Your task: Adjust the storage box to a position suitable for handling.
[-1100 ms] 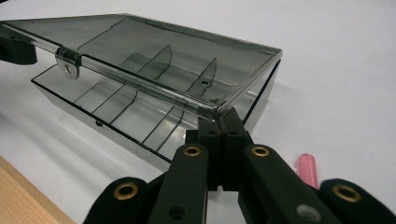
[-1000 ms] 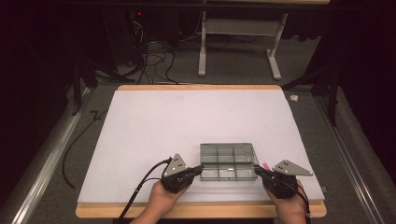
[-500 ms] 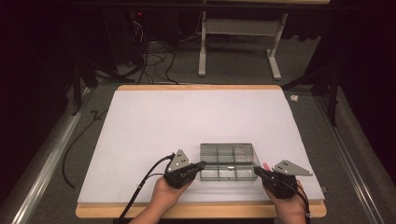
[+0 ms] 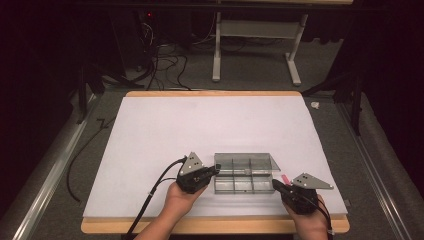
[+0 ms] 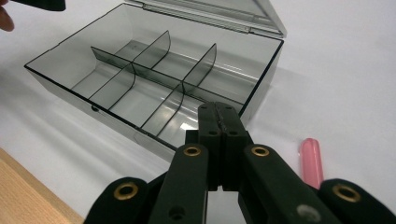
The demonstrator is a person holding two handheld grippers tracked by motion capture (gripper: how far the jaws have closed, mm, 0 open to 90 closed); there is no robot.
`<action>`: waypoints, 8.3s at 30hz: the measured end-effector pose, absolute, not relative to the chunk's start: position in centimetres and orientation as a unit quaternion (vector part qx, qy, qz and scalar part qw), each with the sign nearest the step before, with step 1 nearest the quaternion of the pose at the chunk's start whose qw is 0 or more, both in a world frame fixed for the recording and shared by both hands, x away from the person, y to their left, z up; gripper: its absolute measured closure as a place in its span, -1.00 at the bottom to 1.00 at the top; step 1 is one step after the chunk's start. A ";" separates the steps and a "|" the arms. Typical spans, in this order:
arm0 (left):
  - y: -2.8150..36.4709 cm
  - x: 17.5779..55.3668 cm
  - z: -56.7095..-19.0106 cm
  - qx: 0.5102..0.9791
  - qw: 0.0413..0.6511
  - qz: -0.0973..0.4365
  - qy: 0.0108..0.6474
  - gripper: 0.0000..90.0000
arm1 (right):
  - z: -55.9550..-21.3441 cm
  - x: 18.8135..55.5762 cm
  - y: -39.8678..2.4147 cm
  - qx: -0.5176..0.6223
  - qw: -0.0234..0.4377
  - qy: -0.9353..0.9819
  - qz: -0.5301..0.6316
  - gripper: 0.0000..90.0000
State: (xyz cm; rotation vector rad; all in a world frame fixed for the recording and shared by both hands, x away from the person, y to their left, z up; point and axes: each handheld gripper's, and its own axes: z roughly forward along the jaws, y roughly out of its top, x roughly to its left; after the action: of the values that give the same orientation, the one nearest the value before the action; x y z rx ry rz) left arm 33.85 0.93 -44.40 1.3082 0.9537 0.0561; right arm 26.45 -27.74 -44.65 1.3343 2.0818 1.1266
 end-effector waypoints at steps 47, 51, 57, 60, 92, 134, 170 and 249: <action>-0.1 38.9 -45.1 0.559 0.686 0.058 0.462 1.00 | -44.8 26.3 -27.6 0.475 0.205 0.755 0.403 1.00; -0.2 39.0 -45.3 0.557 0.685 0.054 0.466 1.00 | -44.9 26.3 -27.6 0.475 0.205 0.755 0.403 1.00; -0.3 39.2 -45.5 0.557 0.683 0.056 0.469 1.00 | -44.9 26.3 -27.6 0.474 0.206 0.755 0.403 1.00; -0.3 39.3 -45.6 0.558 0.681 0.058 0.471 1.00 | -44.9 26.3 -27.6 0.475 0.205 0.755 0.403 1.00; 2.3 32.3 -48.5 0.637 0.611 0.042 0.469 1.00 | -44.3 26.4 -30.5 0.514 0.244 0.718 0.401 1.00; 13.8 36.8 -49.4 0.603 0.606 0.178 0.487 0.00 | -46.7 28.6 -34.1 0.601 0.223 0.705 0.302 0.63; 13.5 36.8 -49.5 0.620 0.595 0.168 0.484 -0.16 | -44.2 29.6 -34.2 0.584 0.150 0.771 0.206 0.39; 13.4 36.8 -49.6 0.625 0.590 0.168 0.482 -0.20 | -43.8 35.1 -29.3 0.513 0.068 0.852 0.079 0.84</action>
State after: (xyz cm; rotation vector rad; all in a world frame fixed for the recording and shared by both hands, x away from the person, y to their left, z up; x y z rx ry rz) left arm 36.81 13.45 -49.59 1.4547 1.1229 0.3905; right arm 35.14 -29.35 -43.82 1.5450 2.5665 0.2368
